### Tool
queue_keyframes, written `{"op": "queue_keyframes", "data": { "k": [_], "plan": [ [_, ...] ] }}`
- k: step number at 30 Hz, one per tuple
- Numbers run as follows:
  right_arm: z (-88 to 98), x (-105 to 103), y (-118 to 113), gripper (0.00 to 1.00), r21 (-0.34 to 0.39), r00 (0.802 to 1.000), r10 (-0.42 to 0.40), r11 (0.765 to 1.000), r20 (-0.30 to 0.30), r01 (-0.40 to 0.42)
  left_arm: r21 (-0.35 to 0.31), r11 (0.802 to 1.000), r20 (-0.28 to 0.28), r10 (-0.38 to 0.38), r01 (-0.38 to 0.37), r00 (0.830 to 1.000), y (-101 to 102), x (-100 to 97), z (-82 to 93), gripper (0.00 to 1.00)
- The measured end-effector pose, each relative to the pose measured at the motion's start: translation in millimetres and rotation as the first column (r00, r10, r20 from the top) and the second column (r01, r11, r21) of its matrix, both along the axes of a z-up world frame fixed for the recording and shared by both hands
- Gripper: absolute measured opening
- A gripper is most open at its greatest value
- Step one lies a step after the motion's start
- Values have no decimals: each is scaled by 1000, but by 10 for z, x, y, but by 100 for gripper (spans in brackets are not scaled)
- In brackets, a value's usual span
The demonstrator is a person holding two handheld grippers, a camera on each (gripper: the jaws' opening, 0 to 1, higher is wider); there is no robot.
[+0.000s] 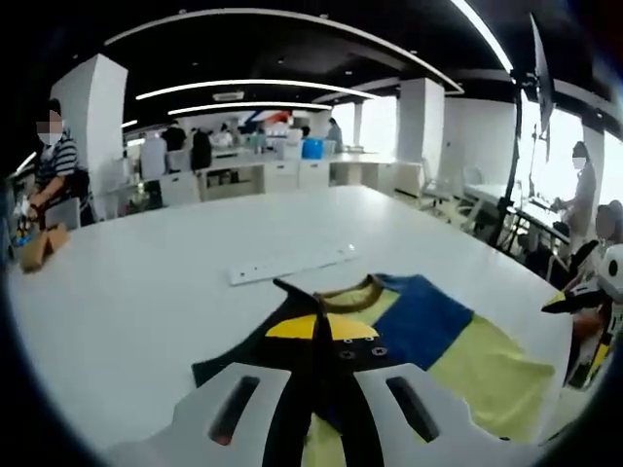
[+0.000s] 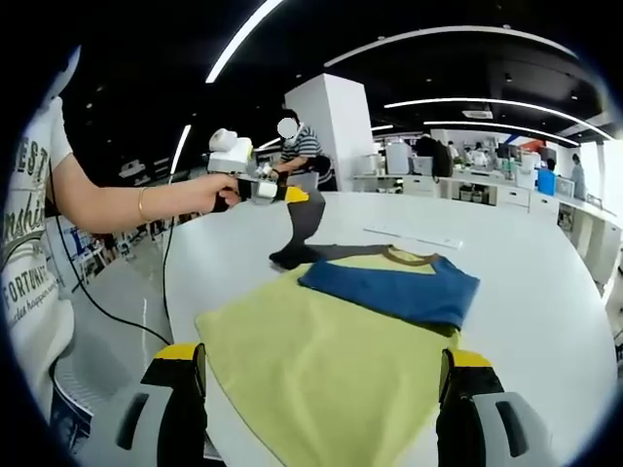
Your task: Fold the garment on the visible template until the final outline fits inside the template.
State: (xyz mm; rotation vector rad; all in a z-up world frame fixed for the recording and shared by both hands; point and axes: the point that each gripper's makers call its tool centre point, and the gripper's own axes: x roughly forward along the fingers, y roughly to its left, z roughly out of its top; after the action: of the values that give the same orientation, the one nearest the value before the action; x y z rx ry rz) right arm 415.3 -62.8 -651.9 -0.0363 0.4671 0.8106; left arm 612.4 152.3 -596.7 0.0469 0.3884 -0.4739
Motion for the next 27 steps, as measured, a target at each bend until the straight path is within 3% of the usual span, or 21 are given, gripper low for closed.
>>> {"op": "queue_keyframes", "data": {
  "k": [9,27],
  "plan": [
    [22,6,-41,99,-18,999,14,1000,40,-13,-62,997,-6,-53,52,999,-398,53,54,0],
    [-108,-28,-101,99,-37,1000,4,999,7,-3,-103,984,-16,-145,143,989,-1071,122,25,0]
  ]
}}
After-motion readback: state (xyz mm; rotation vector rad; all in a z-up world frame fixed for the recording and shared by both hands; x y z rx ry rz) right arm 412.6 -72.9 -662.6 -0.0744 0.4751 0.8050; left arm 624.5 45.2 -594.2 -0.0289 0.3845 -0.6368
